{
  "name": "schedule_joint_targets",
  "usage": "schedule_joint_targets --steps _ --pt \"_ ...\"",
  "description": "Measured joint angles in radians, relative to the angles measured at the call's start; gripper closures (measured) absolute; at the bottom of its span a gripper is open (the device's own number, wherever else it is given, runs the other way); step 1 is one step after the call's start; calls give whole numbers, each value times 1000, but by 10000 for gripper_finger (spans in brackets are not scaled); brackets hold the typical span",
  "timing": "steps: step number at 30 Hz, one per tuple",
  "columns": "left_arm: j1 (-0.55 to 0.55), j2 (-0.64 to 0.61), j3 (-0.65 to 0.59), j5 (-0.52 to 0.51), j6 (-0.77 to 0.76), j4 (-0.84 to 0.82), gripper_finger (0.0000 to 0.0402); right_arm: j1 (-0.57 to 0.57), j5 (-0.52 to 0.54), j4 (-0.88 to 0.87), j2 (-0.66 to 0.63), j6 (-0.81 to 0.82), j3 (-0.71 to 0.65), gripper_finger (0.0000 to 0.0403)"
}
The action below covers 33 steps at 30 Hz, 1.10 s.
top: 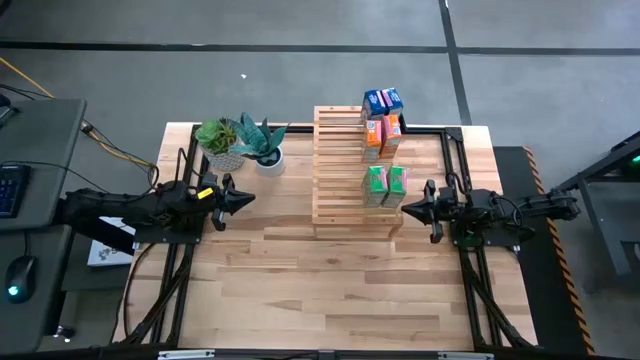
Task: Stack cereal on shelf
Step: Return to Home Position
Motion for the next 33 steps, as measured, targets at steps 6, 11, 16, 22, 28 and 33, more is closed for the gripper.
schedule_joint_targets --steps 6,11,16,22,28,33 --pt "0 0 0 0 0 0 401 0 0 -1 0 17 0 403" --pt "0 0 0 0 0 0 401 0 0 -1 0 17 0 403" --pt "0 0 0 0 0 0 401 0 0 -2 0 11 0 402" --pt "0 0 -1 0 0 0 401 0 0 -2 0 10 1 402" --pt "0 0 -1 0 0 0 401 0 1 -2 0 9 1 402" --pt "0 0 -1 0 0 0 401 0 1 -2 0 9 1 402"
